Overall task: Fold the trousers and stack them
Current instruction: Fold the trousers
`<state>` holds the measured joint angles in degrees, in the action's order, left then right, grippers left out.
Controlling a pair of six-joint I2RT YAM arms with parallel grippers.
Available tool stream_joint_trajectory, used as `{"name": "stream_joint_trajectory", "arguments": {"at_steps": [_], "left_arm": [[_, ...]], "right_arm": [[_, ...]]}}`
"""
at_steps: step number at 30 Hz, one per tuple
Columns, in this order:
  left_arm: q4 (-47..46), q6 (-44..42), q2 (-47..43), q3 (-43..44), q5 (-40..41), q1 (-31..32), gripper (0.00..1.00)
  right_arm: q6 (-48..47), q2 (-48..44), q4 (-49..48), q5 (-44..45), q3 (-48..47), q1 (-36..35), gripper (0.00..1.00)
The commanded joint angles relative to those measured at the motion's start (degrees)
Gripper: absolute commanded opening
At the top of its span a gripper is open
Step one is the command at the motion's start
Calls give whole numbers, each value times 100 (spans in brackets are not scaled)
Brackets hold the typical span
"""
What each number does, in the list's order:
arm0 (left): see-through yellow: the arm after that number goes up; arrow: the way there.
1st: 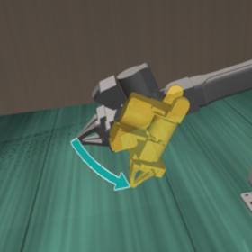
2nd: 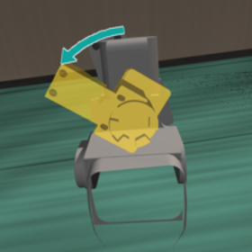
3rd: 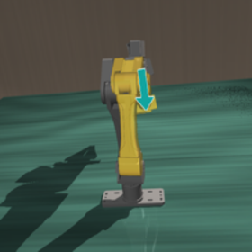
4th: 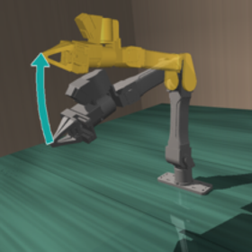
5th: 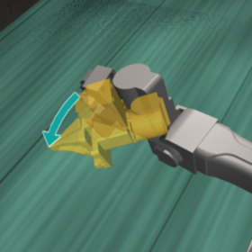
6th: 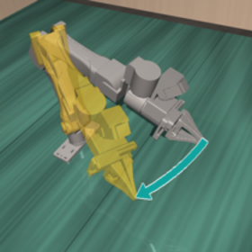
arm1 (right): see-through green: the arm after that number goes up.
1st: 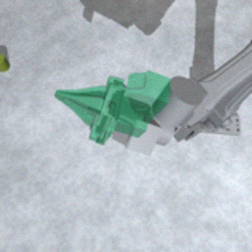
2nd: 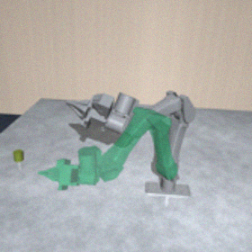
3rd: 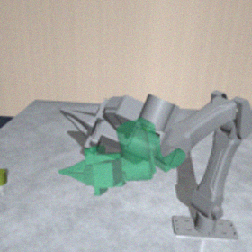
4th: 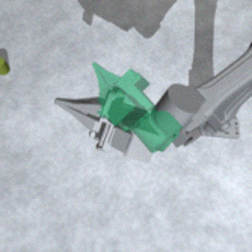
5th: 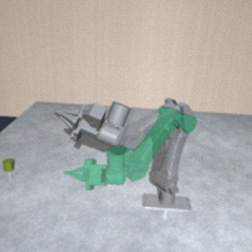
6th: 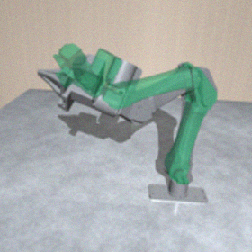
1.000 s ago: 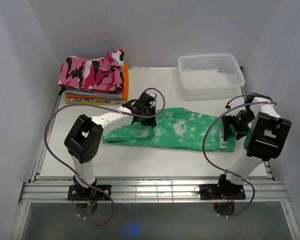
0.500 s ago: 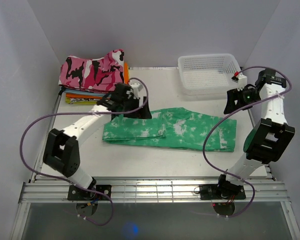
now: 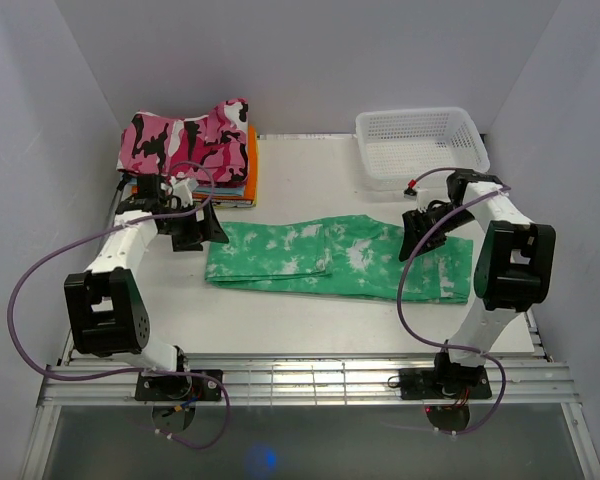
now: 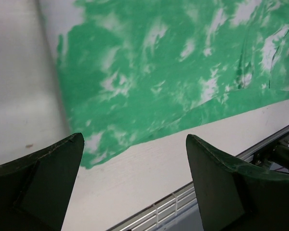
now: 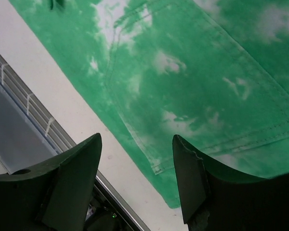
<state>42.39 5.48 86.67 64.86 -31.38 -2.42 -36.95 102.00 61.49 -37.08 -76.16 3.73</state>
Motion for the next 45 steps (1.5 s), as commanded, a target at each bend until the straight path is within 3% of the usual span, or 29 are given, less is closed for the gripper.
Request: {"name": "stream_joint_trajectory", "arguments": {"at_steps": [1,6,11,17,18,20,25,27,29,32,41,45], "left_arm": [[357,-380,-133,-289,-361,-557,97],[200,-503,-28,-658,-430,-664,96],[-29,-530,437,-983,-1254,-664,91],[-424,-381,824,-1274,-1231,-725,69],[-460,-372,921,-1283,-1178,-751,59],[-477,-398,1009,-1265,-1108,-856,48],[-433,-530,1229,-1107,-844,-1076,40],[-268,-784,1299,-1037,-870,-1086,50],[-135,-933,1221,-975,-984,-1086,71],[-30,-1066,878,-1002,-1055,-1094,79],[-82,-811,1140,-1168,-669,-1015,75],[-100,-750,1360,-1169,-501,-980,61]], "right_arm": [[276,171,-410,376,5,41,66],[302,408,-472,833,5,32,64],[285,549,-498,983,-13,32,64],[302,707,-551,1256,-92,32,63],[285,725,-560,1352,-127,32,63],[267,769,-577,1457,-145,32,63],[197,796,-568,1616,-162,49,62],[197,804,-560,1590,-153,40,62],[197,796,-507,1511,-153,40,61],[206,743,-472,1449,-162,40,61],[197,725,-498,1449,-110,40,61],[188,752,-542,1519,-127,40,61]]}}
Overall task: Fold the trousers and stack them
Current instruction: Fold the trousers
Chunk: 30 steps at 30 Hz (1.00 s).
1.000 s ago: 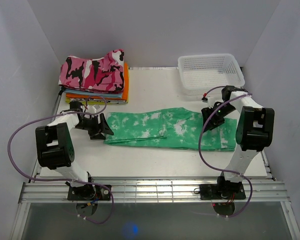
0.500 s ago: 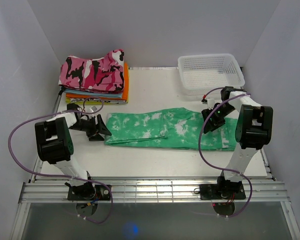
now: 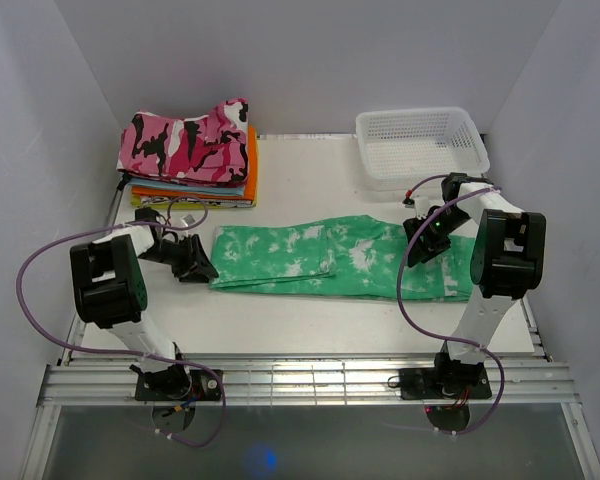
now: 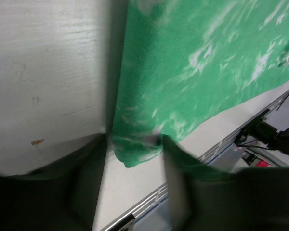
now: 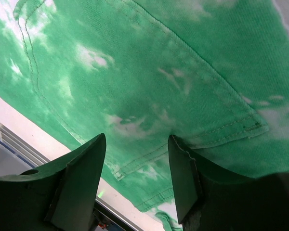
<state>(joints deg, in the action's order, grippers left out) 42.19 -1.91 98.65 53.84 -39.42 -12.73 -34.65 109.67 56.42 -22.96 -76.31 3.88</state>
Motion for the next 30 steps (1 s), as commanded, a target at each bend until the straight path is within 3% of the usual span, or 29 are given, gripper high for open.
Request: {"name": "stream_joint_trajectory", "arguments": {"at_steps": [1,4,5,6,8,10,14,18,20,24,25,26,30], "left_arm": [[-71,-54,198,-67,329,51,43],[69,-265,330,-58,557,52,25],[113,-414,348,-67,654,51,13],[122,-476,383,-67,881,51,7],[122,-564,392,-49,988,16,0],[105,-635,331,3,972,16,0],[236,-898,-152,398,191,8,42],[36,-1093,-1153,829,-960,16,65],[-515,-689,-1452,830,-1539,34,65],[-2107,707,-1498,357,-1806,253,65],[-2493,1284,-1446,224,-1815,297,65],[-3210,1533,-1376,110,-1798,332,64],[-4480,2387,-709,-84,-1333,587,63]], "right_arm": [[-41,2,-44,134,-121,25,61],[-103,2,-61,213,-112,25,60],[-129,2,-79,265,-103,25,61],[-147,2,-79,283,-103,25,61],[-173,2,-88,292,-103,25,60],[-182,2,-88,275,-94,25,60],[-287,-94,35,-5,-112,25,60],[-612,-314,403,-559,-182,25,61],[-831,-419,597,-875,-348,25,63],[-1104,-604,931,-1123,-725,25,73],[-1148,-657,1054,-1140,-805,25,74],[-1192,-675,1098,-1140,-884,25,76],[-1272,-798,1274,-921,-1070,25,83]]}}
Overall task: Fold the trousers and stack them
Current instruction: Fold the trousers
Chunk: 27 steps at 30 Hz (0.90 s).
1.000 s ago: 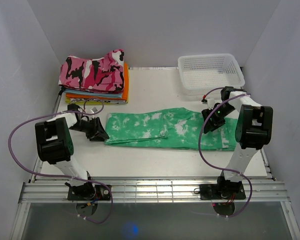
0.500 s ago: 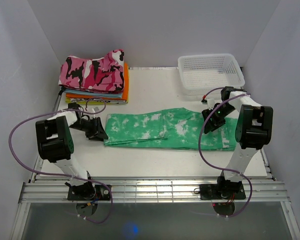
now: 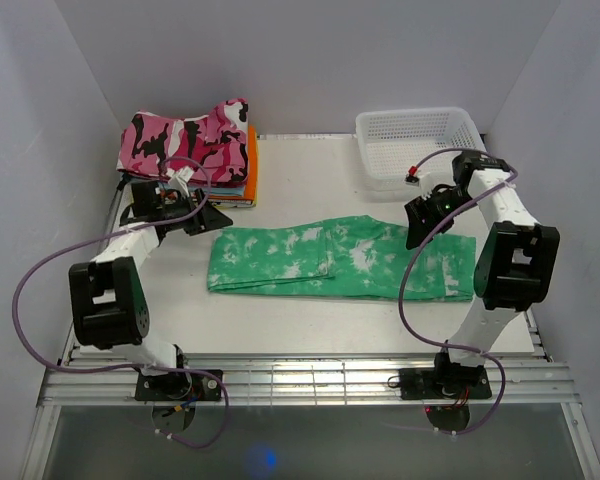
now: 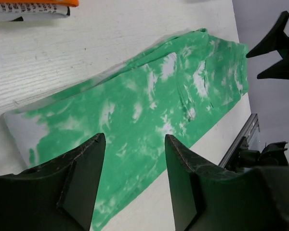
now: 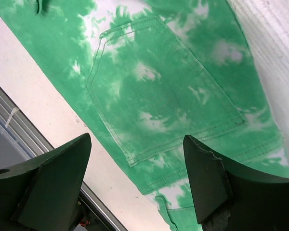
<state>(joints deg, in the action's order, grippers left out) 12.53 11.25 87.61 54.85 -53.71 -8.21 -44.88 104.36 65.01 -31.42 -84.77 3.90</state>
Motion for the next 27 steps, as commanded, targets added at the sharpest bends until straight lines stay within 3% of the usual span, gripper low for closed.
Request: {"name": "stream_joint_trajectory", "arguments": {"at_steps": [1,3,8,10,14,18,19,20,21,24,27], "left_arm": [[-1752,1212,754,-185,228,144,62],[-2141,1433,1194,-124,379,144,60],[-1765,1196,2451,377,801,126,57],[-1667,950,2515,473,766,109,57],[-1046,240,2077,676,266,118,64],[-34,-1105,683,834,771,109,73],[203,-1351,426,860,1027,91,93],[275,-1466,180,887,1334,74,98],[319,-1459,-58,931,2059,39,98],[670,-1178,-639,1132,3162,-14,98],[1591,-1308,-501,1474,3018,-172,98]], "right_arm": [[-266,-371,416,-14,-180,23,85],[-275,-521,363,232,-84,23,89],[-232,-1171,-67,1127,206,49,98],[-188,-1338,-243,1252,146,102,93],[304,-1769,-1191,1357,189,365,90],[787,-1972,-1773,1341,409,523,90],[753,-1972,-1764,1192,409,585,90],[640,-1954,-1573,851,409,655,90],[482,-1911,-1379,726,339,656,90],[182,-1560,-667,304,172,647,97],[15,-1251,-340,-127,48,621,99]]}}
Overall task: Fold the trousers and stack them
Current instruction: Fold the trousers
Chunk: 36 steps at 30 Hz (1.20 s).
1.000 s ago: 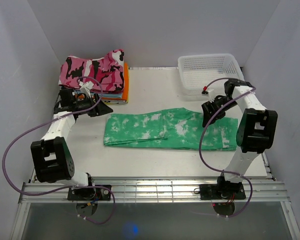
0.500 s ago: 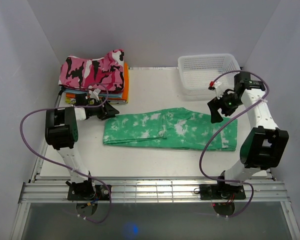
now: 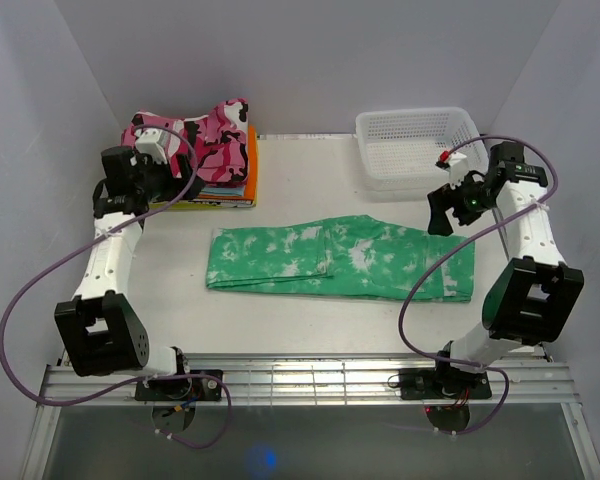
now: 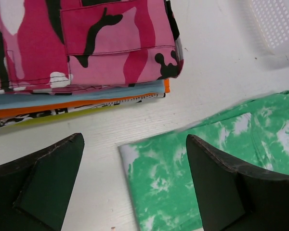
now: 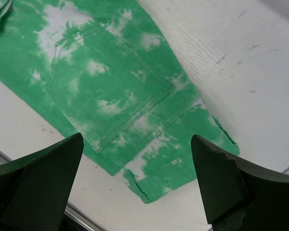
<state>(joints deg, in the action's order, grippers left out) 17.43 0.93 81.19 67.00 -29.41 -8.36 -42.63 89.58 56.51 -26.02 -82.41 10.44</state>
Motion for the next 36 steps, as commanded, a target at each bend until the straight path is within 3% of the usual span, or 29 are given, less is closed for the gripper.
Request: {"name": "stream_joint_trajectory", "arguments": {"at_steps": [1,5,10,15,24,30,36], "left_arm": [[1653,-286,369,287,220,-192,98],[1835,-277,268,-440,-381,-280,98],[1457,213,195,-1434,-864,-298,82],[754,785,370,-2094,-1005,-342,73],[-125,1216,1294,-2165,-839,-447,58],[14,954,1549,-1753,-1154,-623,58],[700,251,1374,-1225,-1357,-693,64]], "right_arm": [[-193,226,458,-754,-48,-59,98],[-79,42,-245,-248,583,-462,95],[-26,138,-229,-79,718,-613,98],[-131,-54,-132,448,945,-596,100],[-184,-371,324,686,1069,116,96],[-246,-275,580,677,955,959,95],[-97,111,668,554,771,1680,95]]}}
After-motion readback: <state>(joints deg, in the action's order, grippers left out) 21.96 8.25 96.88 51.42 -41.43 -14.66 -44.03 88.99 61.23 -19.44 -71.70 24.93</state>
